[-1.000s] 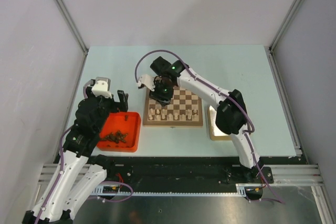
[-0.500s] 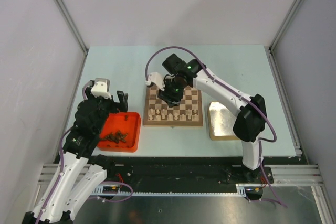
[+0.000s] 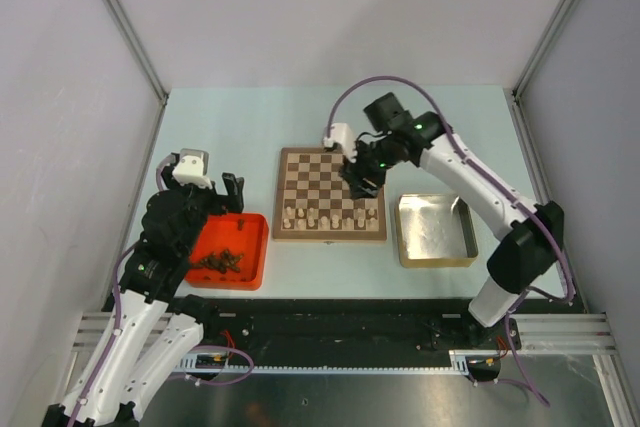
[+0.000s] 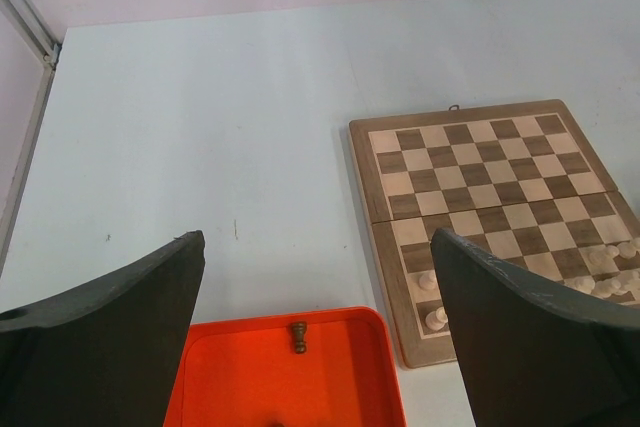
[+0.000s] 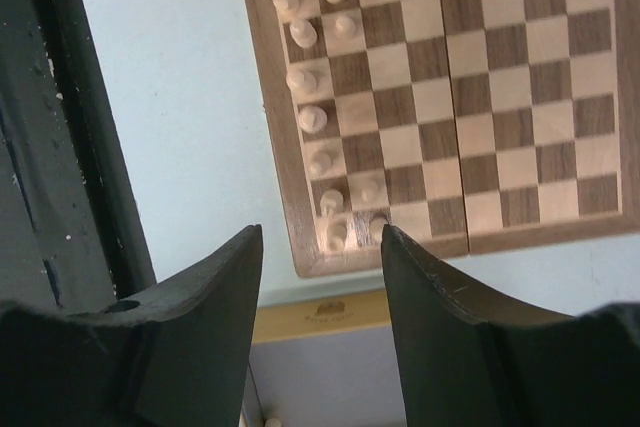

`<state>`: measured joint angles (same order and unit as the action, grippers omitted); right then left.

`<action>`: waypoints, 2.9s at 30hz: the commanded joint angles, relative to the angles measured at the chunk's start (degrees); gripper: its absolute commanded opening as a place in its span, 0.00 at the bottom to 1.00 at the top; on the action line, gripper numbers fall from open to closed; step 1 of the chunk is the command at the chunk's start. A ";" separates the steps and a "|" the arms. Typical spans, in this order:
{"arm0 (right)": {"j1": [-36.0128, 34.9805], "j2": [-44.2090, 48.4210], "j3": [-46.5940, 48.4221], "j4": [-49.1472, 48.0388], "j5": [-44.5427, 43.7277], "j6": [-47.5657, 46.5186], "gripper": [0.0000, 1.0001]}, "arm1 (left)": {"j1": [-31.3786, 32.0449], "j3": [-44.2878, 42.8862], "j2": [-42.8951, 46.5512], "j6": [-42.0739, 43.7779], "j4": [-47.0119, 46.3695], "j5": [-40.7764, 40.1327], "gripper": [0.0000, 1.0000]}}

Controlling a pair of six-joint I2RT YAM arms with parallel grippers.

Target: Set up the chess pieces on the board

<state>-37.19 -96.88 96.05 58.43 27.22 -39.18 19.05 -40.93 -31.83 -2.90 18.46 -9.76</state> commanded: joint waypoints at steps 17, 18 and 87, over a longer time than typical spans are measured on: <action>36.21 18.92 -20.72 -6.76 31.48 -0.10 0.60 | -0.42 0.41 -1.39 1.93 -2.02 2.02 1.00; 36.74 19.01 -21.08 -6.32 31.75 -0.54 0.60 | -0.42 0.41 -1.39 1.93 -1.94 2.02 1.00; 48.17 36.85 -37.52 -33.82 0.46 24.23 0.91 | -0.50 -4.69 -1.83 -14.85 -2.20 21.97 1.00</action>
<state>10.04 -61.14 56.62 29.98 30.20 -22.15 18.98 -42.50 -34.79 -12.45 18.09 7.42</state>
